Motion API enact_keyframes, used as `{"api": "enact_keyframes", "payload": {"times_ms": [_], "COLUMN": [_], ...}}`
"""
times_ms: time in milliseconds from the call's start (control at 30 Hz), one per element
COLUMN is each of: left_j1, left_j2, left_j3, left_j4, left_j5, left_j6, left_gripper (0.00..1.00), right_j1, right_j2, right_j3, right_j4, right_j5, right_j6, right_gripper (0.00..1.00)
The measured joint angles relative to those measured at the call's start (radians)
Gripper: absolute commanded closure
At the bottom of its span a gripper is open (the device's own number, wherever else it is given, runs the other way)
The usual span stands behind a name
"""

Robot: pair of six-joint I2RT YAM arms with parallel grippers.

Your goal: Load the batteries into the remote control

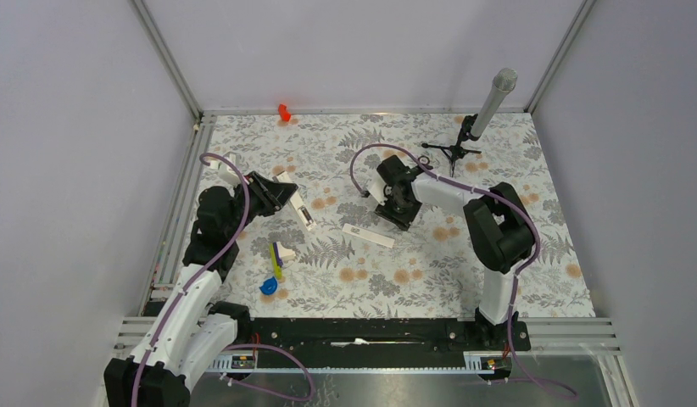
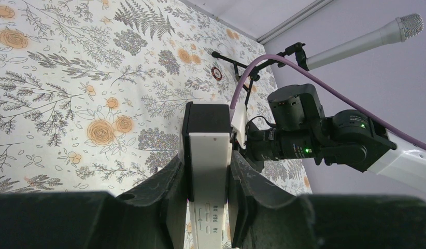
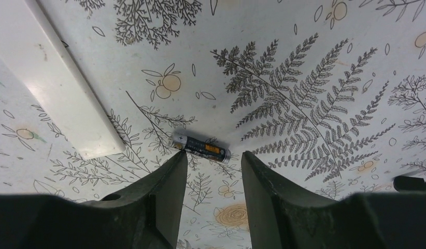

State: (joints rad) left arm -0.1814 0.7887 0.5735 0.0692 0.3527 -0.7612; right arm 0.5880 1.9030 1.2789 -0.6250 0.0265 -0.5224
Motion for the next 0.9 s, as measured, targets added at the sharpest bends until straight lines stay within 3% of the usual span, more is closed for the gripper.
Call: {"api": "enact_keyframes", "payload": {"times_ms": [200,333,433,633,900], "left_j1": [0.0,0.002,0.004,0.005,0.01], "left_j2": [0.007,0.008,0.009,0.012,0.011], "left_j3": [0.0,0.0,0.0,0.0,0.0], "left_j4": [0.0,0.0,0.0,0.001,0.0], "left_j5": [0.001,0.003,0.003,0.004,0.004], "left_j6": [-0.001,-0.003,-0.006,-0.007,-0.007], "left_gripper": [1.0,1.0,1.0,1.0,1.0], "right_j1": [0.0,0.0,0.001,0.001,0.001], "right_j2": [0.031,0.033,0.039,0.05,0.064], "right_j3": [0.013,0.014,0.018,0.036,0.059], "right_j4": [0.009,0.009,0.008,0.008,0.023], "right_j5": [-0.006,-0.013,-0.012,-0.011,-0.01], "right_j6": [-0.007,-0.008,-0.003,0.03,0.06], "right_gripper": [0.57,0.76,0.82,0.62,0.62]}}
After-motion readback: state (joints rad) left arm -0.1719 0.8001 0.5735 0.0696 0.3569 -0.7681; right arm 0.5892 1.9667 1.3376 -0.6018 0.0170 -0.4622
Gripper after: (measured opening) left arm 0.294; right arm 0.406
